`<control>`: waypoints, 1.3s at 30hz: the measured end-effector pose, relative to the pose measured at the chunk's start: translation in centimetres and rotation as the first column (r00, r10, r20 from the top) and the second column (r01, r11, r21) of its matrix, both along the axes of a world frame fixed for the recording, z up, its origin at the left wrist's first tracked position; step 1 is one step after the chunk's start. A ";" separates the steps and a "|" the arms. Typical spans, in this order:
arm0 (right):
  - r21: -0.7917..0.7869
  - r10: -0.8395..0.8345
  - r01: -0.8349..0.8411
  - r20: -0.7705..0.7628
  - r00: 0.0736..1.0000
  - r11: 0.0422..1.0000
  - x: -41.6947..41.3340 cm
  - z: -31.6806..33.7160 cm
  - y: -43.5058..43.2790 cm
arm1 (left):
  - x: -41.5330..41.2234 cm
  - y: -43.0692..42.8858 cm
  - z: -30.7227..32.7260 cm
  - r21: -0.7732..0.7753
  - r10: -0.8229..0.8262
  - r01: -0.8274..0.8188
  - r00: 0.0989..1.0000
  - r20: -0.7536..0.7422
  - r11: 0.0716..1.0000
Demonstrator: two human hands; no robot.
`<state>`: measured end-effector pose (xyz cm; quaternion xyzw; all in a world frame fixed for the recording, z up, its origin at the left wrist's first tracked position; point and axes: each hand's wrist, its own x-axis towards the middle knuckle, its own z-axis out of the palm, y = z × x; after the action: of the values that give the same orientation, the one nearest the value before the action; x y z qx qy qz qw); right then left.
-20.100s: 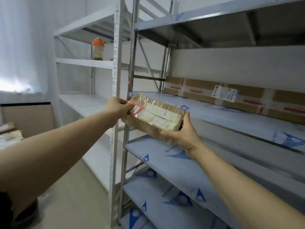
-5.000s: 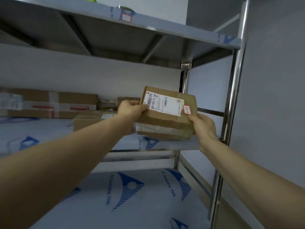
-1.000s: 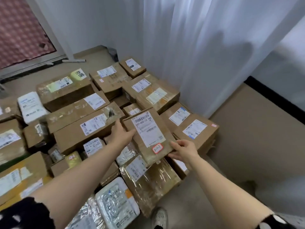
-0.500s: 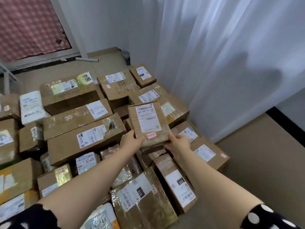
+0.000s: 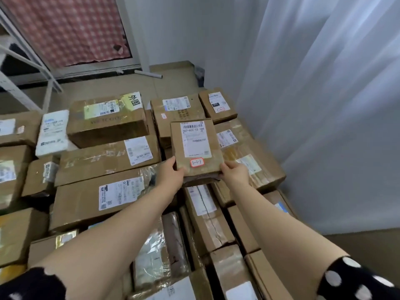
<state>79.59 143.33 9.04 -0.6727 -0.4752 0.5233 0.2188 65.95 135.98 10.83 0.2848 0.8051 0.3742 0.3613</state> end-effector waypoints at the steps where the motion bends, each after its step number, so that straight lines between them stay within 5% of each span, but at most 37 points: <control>1: -0.002 0.015 -0.015 0.004 1.000 1.000 -0.6 -0.7 1.0 | -0.3 0.8 -0.6 0.011 0.019 -0.019 1.000 -0.012 1.000; 9: -0.041 0.149 -0.149 0.001 0.989 0.988 -3.8 -7.0 6.7 | -1.9 5.3 -5.8 -0.085 0.105 -0.129 0.965 -0.239 0.988; 21: -0.139 0.101 -0.116 -0.108 0.989 0.983 -6.2 -10.2 9.3 | -2.3 7.0 -8.9 -0.127 0.151 -0.209 0.919 -0.365 0.970; 29: 0.065 0.330 -0.328 -0.017 0.944 0.942 -5.9 -10.1 8.7 | -1.7 7.3 -9.3 -0.331 -0.149 -0.020 0.867 -0.476 0.944; 39: 0.154 0.430 -0.455 0.174 0.886 0.877 -5.0 -9.8 8.2 | -1.0 8.3 -8.6 -0.517 -0.235 -0.052 0.849 -0.473 0.854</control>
<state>74.58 151.57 -0.79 -0.5556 -0.6780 0.4652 0.1238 65.00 144.28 2.19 0.3081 0.9270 0.0372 0.2104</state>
